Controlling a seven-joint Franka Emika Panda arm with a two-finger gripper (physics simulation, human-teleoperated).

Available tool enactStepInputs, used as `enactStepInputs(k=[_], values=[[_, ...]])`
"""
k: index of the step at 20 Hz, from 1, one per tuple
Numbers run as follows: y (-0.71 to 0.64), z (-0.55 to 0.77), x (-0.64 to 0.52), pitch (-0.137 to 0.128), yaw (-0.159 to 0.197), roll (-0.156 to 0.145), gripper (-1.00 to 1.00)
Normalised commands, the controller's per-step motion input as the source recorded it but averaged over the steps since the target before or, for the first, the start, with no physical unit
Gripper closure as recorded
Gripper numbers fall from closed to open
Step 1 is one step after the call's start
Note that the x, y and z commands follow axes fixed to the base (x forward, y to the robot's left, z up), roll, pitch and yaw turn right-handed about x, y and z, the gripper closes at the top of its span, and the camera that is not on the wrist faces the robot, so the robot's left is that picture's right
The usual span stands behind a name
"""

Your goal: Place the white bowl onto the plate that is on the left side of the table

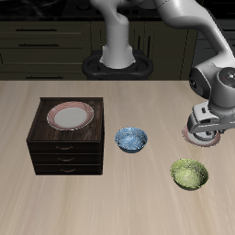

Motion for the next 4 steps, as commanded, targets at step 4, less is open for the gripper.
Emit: enactStepInputs(k=[4], values=[[0.03, 0.20, -0.18, -0.046, -0.018, 0.030, -1.00]])
